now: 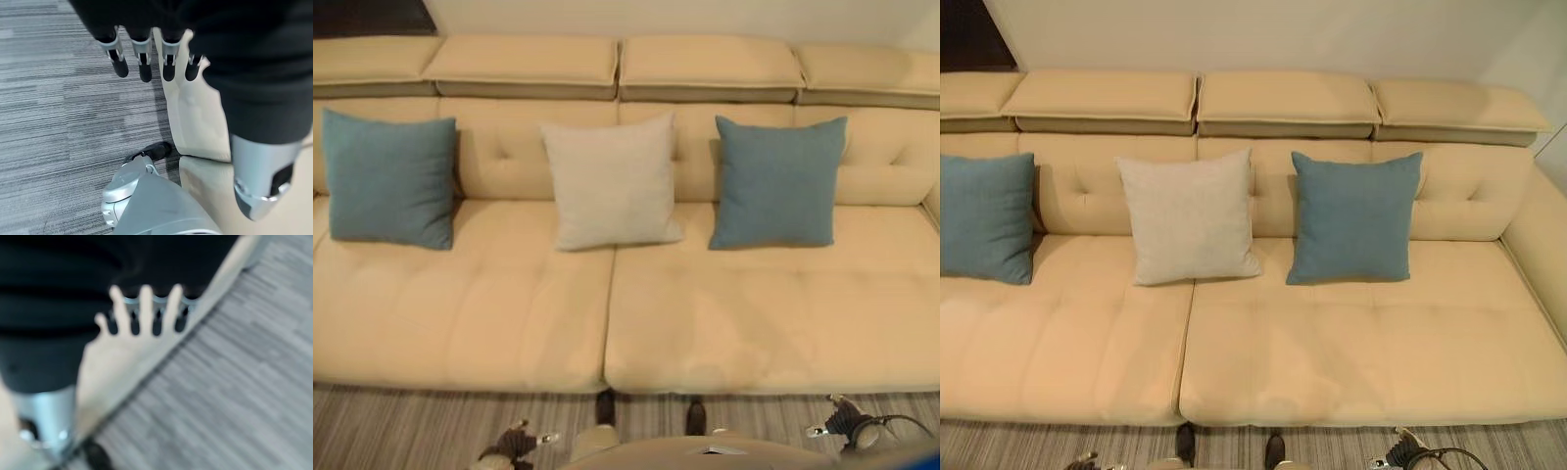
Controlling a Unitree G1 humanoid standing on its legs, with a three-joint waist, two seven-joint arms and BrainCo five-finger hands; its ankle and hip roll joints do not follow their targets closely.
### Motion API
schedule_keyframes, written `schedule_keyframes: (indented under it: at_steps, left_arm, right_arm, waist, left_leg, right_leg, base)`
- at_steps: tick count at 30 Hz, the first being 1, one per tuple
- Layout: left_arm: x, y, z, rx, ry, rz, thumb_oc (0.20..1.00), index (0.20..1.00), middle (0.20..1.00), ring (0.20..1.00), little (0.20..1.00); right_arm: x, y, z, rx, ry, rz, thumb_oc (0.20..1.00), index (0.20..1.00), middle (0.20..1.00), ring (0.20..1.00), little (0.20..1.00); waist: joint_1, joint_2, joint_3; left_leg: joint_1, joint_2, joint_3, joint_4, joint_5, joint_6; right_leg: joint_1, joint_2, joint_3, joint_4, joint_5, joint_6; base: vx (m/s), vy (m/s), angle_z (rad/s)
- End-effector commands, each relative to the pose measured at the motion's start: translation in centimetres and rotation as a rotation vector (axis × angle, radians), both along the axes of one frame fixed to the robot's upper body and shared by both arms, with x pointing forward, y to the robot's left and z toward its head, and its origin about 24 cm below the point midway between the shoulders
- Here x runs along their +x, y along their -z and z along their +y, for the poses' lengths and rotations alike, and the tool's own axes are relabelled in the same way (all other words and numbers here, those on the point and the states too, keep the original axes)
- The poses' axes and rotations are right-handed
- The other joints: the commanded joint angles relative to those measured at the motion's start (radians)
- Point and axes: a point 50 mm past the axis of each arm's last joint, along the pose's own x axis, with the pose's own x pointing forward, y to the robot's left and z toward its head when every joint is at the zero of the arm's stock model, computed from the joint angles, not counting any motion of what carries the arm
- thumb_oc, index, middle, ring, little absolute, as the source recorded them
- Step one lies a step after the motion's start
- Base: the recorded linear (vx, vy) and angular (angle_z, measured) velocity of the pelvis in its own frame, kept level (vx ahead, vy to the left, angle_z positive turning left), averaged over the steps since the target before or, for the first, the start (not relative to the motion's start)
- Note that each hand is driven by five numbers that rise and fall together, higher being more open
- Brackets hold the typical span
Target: Pick up all the scattered cushions and arrange them neatly on the sofa.
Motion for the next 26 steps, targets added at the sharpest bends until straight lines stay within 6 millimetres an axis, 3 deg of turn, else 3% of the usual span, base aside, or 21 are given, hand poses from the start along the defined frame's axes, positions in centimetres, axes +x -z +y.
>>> schedule_keyframes:
  at_steps: [1, 3, 6, 7, 8, 10, 14, 24, 26]
  left_arm:
    - [1.4, -1.2, 2.1, 0.069, 0.003, -0.046, 1.0, 1.0, 1.0, 1.0, 1.0]
    - [2.1, -1.4, 1.9, 0.057, -0.001, -0.069, 1.0, 1.0, 1.0, 1.0, 1.0]
    - [2.5, -1.6, 2.1, 0.054, -0.009, -0.072, 1.0, 1.0, 1.0, 1.0, 1.0]
    - [3.9, -1.7, 1.3, 0.059, 0.001, -0.1, 1.0, 1.0, 1.0, 1.0, 1.0]
    - [4.9, -1.4, -0.4, 0.052, 0.033, -0.114, 1.0, 1.0, 1.0, 1.0, 1.0]
    - [5.5, -1.6, -0.2, 0.064, 0.041, -0.116, 1.0, 1.0, 1.0, 1.0, 1.0]
    - [5.5, -1.8, 0.4, 0.088, 0.034, -0.096, 1.0, 1.0, 1.0, 1.0, 1.0]
    - [5.7, -1.6, 0.2, 0.094, 0.028, -0.065, 1.0, 1.0, 1.0, 1.0, 1.0]
    - [4.8, -1.4, 0.5, 0.084, 0.017, -0.044, 1.0, 1.0, 1.0, 1.0, 1.0]
  right_arm:
    - [2.8, -1.3, -1.1, -0.071, -0.047, -0.044, 1.0, 1.0, 1.0, 1.0, 1.0]
    - [3.1, -1.6, -1.4, -0.077, -0.038, -0.048, 1.0, 1.0, 1.0, 1.0, 1.0]
    - [3.6, -1.8, -1.4, -0.074, -0.04, -0.053, 1.0, 1.0, 1.0, 1.0, 1.0]
    - [4.1, -1.8, -1.1, -0.076, -0.036, -0.061, 1.0, 1.0, 1.0, 1.0, 1.0]
    - [4.8, -1.2, 0.4, -0.066, -0.072, -0.046, 1.0, 1.0, 1.0, 1.0, 1.0]
    - [5.2, -1.1, 1.1, -0.059, -0.09, -0.046, 1.0, 1.0, 1.0, 1.0, 1.0]
    - [4.8, -0.7, 1.6, -0.034, -0.076, -0.038, 1.0, 1.0, 1.0, 1.0, 1.0]
    - [2.3, 0.5, 1.9, -0.015, -0.033, 0.042, 1.0, 1.0, 1.0, 1.0, 1.0]
    - [1.7, 0.5, 1.4, -0.02, -0.001, 0.054, 1.0, 1.0, 1.0, 1.0, 1.0]
  waist:
    - [-0.011, -0.053, 0.016]
    - [-0.026, -0.035, 0.005]
    - [-0.046, -0.024, -0.008]
    - [-0.054, -0.026, -0.002]
    - [-0.045, -0.038, 0.018]
    - [-0.042, -0.035, 0.038]
    - [-0.024, -0.017, 0.023]
    - [-0.03, -0.038, -0.074]
    - [-0.028, -0.035, -0.083]
  left_leg:
    - [0.091, -0.057, 0.02, 0.229, -0.32, 0.115]
    - [0.148, -0.091, -0.038, 0.224, -0.345, 0.119]
    - [0.204, -0.103, -0.006, 0.124, -0.373, 0.132]
    - [0.214, -0.12, 0.001, 0.092, -0.373, 0.149]
    - [0.204, -0.144, 0.003, 0.059, -0.349, 0.177]
    - [0.191, -0.143, 0.002, 0.061, -0.333, 0.193]
    - [0.172, -0.138, 0.008, 0.047, -0.304, 0.212]
    - [0.198, -0.119, 0.048, 0.011, -0.296, 0.184]
    - [0.224, -0.114, 0.051, -0.018, -0.285, 0.18]
  right_leg:
    - [0.022, -0.015, 0.024, -0.031, -0.018, 0.135]
    - [-0.007, -0.009, 0.047, -0.014, 0.007, 0.143]
    - [-0.046, -0.022, 0.05, 0.002, 0.042, 0.159]
    - [-0.083, -0.04, 0.054, 0.012, 0.081, 0.175]
    - [-0.127, -0.068, 0.056, 0.028, 0.114, 0.214]
    - [-0.136, -0.059, 0.095, 0.103, 0.078, 0.217]
    - [-0.084, -0.042, 0.119, 0.236, -0.018, 0.179]
    - [0.057, -0.019, 0.152, 0.036, -0.023, 0.174]
    - [0.087, -0.015, 0.149, 0.002, -0.019, 0.174]
  base:
    - [-0.13, 0.147, -0.24]
    - [-0.09, 0.154, -0.35]
    - [-0.15, 0.214, -0.07]
    - [-0.47, 0.396, -0.5]
    - [-0.51, 0.361, -0.5]
    - [-0.36, 0.18, -0.51]
    - [-0.15, 0.057, -0.33]
    - [0.04, -0.06, -0.06]
    - [0.04, -0.043, -0.07]
